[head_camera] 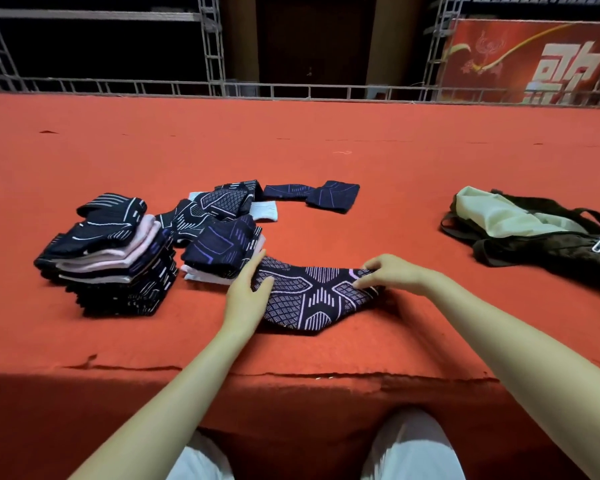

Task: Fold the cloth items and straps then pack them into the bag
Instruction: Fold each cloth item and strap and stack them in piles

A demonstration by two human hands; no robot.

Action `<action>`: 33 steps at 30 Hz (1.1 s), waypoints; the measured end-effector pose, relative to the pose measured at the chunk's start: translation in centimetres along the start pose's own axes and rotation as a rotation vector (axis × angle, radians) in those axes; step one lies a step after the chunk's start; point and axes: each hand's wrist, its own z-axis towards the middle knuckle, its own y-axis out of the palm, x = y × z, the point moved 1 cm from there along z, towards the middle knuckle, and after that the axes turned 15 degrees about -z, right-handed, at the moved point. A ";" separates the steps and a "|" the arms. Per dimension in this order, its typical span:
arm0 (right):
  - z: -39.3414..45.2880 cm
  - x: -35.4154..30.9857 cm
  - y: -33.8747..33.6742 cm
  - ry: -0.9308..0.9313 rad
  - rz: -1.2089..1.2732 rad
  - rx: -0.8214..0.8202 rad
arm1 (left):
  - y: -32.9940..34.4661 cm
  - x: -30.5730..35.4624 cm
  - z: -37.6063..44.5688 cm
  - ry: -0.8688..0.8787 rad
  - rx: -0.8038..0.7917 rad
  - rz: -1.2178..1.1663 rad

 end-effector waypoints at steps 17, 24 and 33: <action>-1.0 1.2 3.2 0.006 1.093 0.325 | 3.3 -2.7 2.1 -0.085 0.156 0.211; 0.2 -0.2 5.0 0.006 0.927 0.587 | 3.3 -2.6 1.5 0.087 0.257 0.349; 1.9 -4.2 8.1 -0.222 0.209 0.679 | 3.5 -2.4 1.1 0.160 0.157 0.293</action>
